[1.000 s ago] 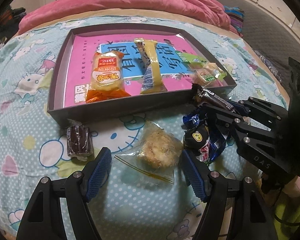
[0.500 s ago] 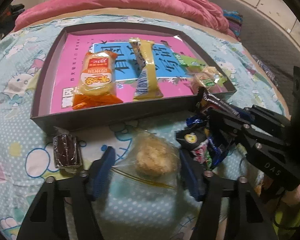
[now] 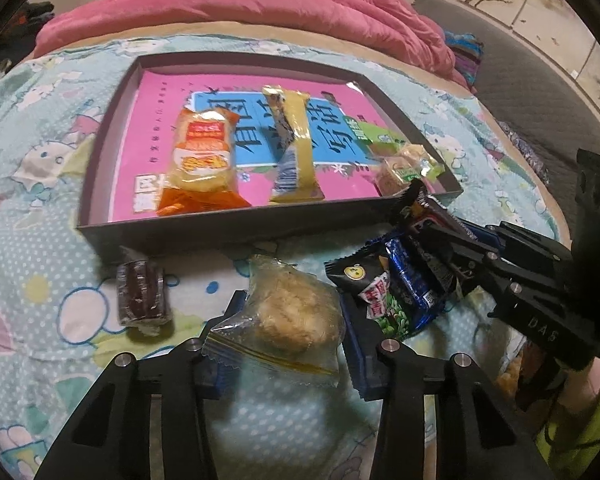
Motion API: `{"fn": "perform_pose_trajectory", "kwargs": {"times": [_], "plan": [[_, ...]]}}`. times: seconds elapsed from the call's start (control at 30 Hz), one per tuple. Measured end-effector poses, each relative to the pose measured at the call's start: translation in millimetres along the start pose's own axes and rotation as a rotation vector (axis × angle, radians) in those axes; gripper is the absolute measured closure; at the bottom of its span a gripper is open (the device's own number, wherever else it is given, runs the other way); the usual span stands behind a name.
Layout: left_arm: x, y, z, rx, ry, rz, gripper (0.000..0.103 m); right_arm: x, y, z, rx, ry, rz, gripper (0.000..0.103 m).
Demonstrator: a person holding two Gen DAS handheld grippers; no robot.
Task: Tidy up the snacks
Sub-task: 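Grasp the Snickers bar with the right tool while the left tool grasps the bagged bread, then carry the Snickers bar with the right tool while the left tool carries the bread over the tray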
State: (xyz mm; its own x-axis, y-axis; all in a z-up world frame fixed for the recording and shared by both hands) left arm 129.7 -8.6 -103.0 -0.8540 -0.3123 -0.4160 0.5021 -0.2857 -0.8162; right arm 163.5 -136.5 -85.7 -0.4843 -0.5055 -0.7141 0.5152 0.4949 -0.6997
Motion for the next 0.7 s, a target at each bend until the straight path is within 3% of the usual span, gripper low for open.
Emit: {"fn": "perform_pose_trajectory", "kwargs": {"times": [0.47, 0.7], "plan": [[-25, -45, -6, 0.023, -0.076, 0.129, 0.058, -20, -26, 19, 0.001, 0.074, 0.136, 0.084], [-20, -39, -4, 0.018, -0.070, 0.105, 0.058, -9, -15, 24, -0.007, 0.104, 0.064, 0.084]]}}
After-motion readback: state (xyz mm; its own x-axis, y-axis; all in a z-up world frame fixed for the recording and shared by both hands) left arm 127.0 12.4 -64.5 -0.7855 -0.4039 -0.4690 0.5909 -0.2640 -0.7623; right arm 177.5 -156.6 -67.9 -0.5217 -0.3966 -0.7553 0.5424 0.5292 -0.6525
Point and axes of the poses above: each gripper's, at about its wrist camera, not at the fingertips, and y roughly the way its jaws point, z to its right, x to its underside, the point moved 6 cm from there along y, roughly the way its jaws point, and after that the axes turned 14 degrees about -y, right-handed, at the moved point
